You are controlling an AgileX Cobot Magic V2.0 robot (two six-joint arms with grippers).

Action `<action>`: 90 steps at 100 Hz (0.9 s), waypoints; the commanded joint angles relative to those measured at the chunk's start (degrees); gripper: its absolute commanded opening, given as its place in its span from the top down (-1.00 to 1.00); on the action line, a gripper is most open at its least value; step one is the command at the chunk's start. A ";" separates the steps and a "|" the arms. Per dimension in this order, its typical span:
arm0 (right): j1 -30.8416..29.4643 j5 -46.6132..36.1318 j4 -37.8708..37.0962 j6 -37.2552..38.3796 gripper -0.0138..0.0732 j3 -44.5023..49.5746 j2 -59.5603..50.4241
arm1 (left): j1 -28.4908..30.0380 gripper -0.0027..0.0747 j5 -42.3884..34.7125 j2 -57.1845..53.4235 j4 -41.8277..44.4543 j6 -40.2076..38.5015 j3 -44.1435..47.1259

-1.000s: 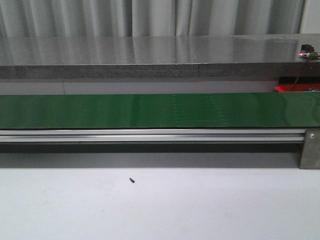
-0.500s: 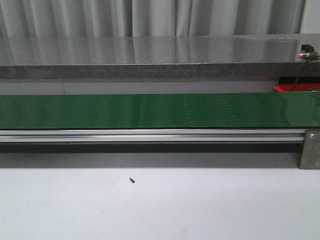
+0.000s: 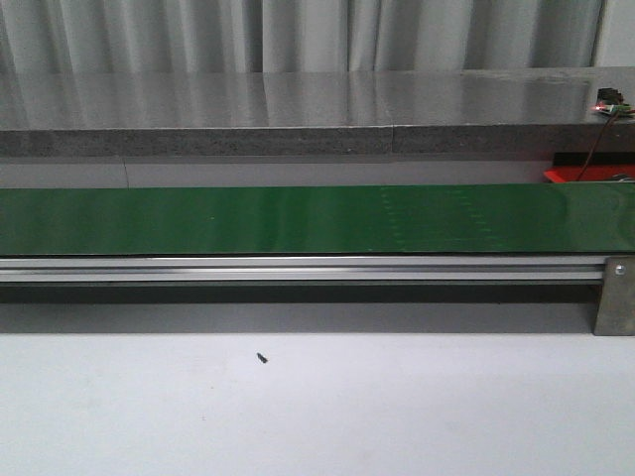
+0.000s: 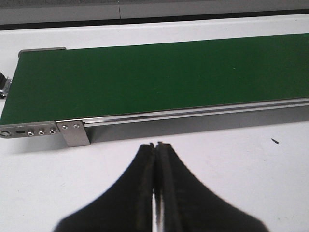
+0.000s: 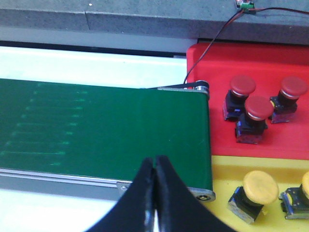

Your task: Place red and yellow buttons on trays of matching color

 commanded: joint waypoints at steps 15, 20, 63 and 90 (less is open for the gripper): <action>0.05 -1.05 0.79 -0.69 0.84 2.49 -10.91 | -0.51 0.98 -4.14 0.32 -1.67 -0.13 -1.42; 0.05 0.30 0.79 -0.69 0.84 3.15 -12.56 | -0.51 0.98 -4.14 0.32 -1.67 -0.13 -1.42; 0.05 2.38 0.79 -0.69 0.84 3.96 -15.18 | 0.80 0.98 -4.14 5.38 4.47 -9.57 -6.66; 0.05 2.00 0.79 -0.69 0.84 3.96 -15.19 | 7.67 0.98 -4.89 17.33 6.21 -10.83 -14.75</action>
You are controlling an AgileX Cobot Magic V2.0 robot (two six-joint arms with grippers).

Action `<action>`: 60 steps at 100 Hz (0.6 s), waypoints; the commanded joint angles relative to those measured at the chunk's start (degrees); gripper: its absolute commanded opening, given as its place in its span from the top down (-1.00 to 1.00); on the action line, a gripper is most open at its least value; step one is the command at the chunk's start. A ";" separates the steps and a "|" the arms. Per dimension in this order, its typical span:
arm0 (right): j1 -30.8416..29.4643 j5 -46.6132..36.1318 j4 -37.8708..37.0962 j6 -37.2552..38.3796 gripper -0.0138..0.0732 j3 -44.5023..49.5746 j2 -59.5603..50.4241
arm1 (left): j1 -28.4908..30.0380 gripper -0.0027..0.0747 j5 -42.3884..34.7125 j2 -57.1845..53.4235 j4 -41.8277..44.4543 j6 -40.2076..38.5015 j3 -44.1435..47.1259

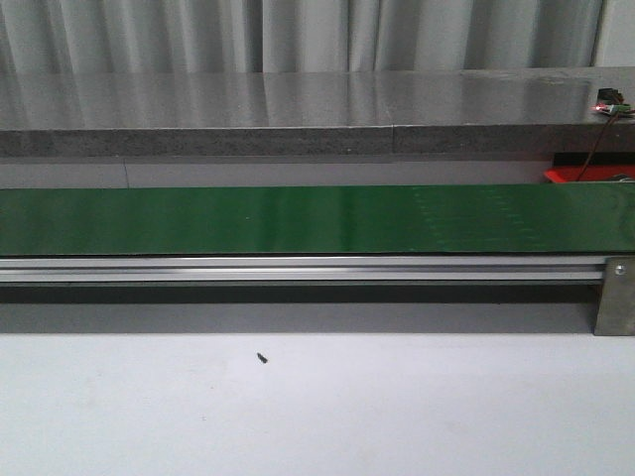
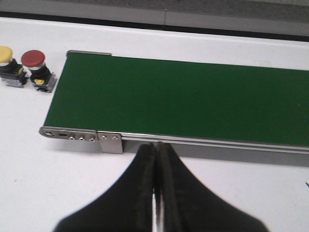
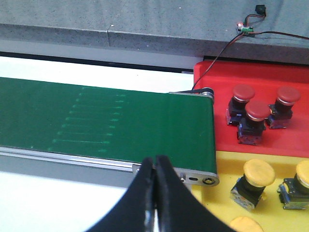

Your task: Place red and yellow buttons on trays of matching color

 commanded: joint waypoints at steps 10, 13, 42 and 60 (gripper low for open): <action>0.04 -4.14 0.79 -0.69 0.84 -1.41 0.16 | 5.91 0.98 -5.54 8.29 -1.81 -0.84 -6.45; 0.04 -4.14 0.79 -0.69 0.84 -1.41 0.16 | 7.01 0.98 -5.65 9.60 -2.33 -0.84 -7.31; 0.04 -4.14 0.79 -0.69 0.84 -1.41 0.16 | 15.43 0.91 -5.72 23.71 -4.81 -0.84 -14.42; 0.04 -4.14 0.79 -0.69 0.84 -1.41 0.16 | 16.68 0.17 -6.30 32.64 -4.88 -0.73 -18.67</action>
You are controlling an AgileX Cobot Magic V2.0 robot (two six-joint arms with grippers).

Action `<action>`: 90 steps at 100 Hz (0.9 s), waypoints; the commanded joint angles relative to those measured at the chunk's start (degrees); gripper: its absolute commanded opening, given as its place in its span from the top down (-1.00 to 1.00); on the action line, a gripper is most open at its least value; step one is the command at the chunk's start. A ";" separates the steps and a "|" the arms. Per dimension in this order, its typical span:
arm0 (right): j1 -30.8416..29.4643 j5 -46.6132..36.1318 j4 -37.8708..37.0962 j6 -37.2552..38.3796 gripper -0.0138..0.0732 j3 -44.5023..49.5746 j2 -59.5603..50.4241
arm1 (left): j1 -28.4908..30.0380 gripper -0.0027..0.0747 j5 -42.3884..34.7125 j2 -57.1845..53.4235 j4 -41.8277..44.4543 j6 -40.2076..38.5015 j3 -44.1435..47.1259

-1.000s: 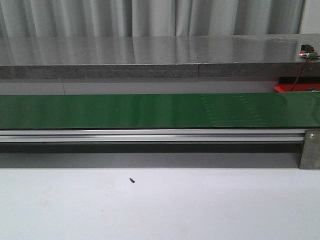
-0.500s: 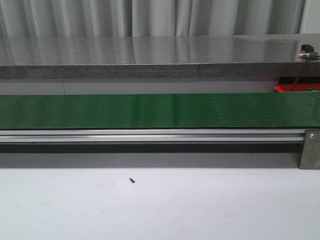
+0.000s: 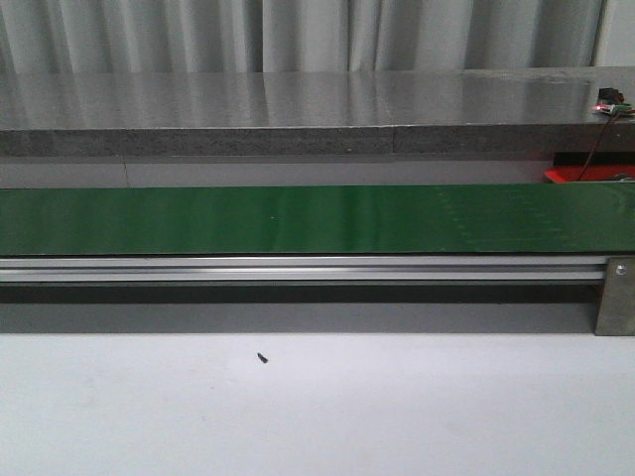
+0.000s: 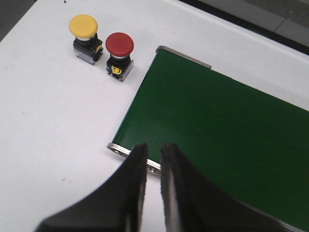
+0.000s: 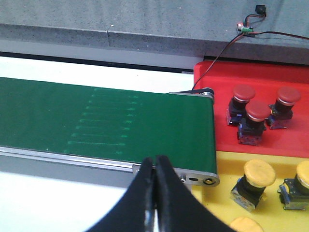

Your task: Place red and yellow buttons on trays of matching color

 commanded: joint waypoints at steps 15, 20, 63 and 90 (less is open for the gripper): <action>0.04 -4.14 0.79 -0.59 0.84 -1.41 0.16 | 0.35 -0.58 -3.69 8.89 -0.98 -0.60 -7.81; 0.04 -4.14 0.79 -0.59 0.84 -1.41 0.16 | 0.44 -0.68 -3.64 11.36 -0.98 -0.60 -9.68; 0.04 -4.14 0.79 -0.59 0.84 -1.41 0.16 | 2.69 -0.67 1.98 30.17 -2.07 -8.62 -26.25; 0.04 -4.14 0.79 -0.59 0.84 -1.41 0.16 | 2.69 -0.67 2.20 40.73 -3.31 -11.19 -33.94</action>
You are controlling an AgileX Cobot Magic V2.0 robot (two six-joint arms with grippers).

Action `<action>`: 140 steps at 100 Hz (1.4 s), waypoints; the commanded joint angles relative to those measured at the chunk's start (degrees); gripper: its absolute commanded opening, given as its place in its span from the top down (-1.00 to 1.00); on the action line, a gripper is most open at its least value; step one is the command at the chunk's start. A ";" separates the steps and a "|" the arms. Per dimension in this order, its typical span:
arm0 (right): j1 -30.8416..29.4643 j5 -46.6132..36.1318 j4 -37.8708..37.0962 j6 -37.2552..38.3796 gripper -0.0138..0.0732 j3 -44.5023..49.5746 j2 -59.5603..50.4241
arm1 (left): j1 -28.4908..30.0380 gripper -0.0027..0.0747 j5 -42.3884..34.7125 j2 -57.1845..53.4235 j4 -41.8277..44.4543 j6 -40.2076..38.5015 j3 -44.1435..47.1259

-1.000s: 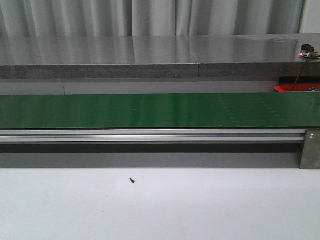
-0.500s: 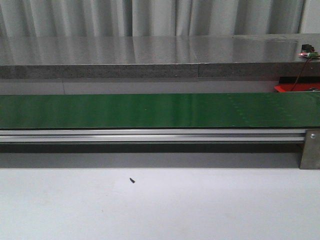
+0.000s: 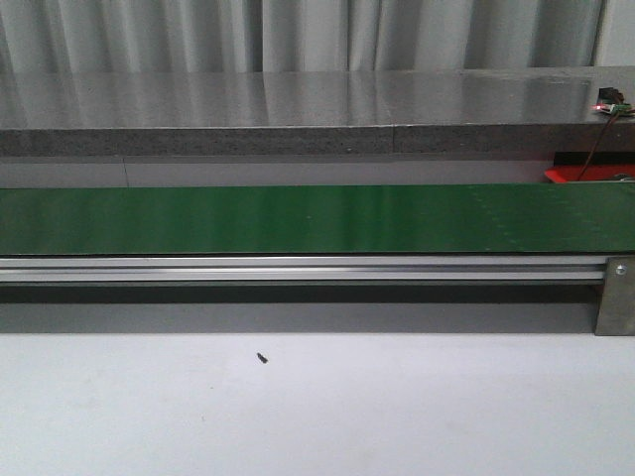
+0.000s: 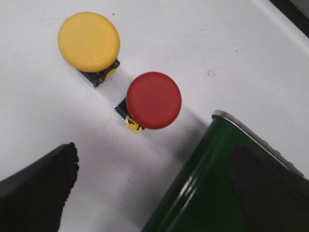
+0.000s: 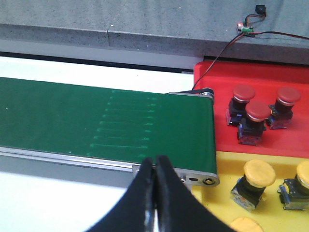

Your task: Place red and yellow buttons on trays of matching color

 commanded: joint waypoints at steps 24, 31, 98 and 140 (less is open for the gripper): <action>0.04 -4.14 0.79 -0.59 0.84 -1.41 0.16 | 0.12 -0.67 -3.32 4.73 -1.90 -1.46 -7.77; 0.04 -4.14 0.79 -0.59 0.84 -1.41 0.16 | 0.12 -0.67 -3.89 5.74 -2.22 -1.46 -8.42; 0.04 -4.14 0.79 -0.59 0.84 -1.41 0.16 | 0.12 0.34 -5.45 7.18 -3.60 -1.46 -8.53; 0.04 -4.14 0.79 -0.59 0.84 -1.41 0.16 | 0.13 0.35 0.35 -1.44 -2.75 0.69 -8.53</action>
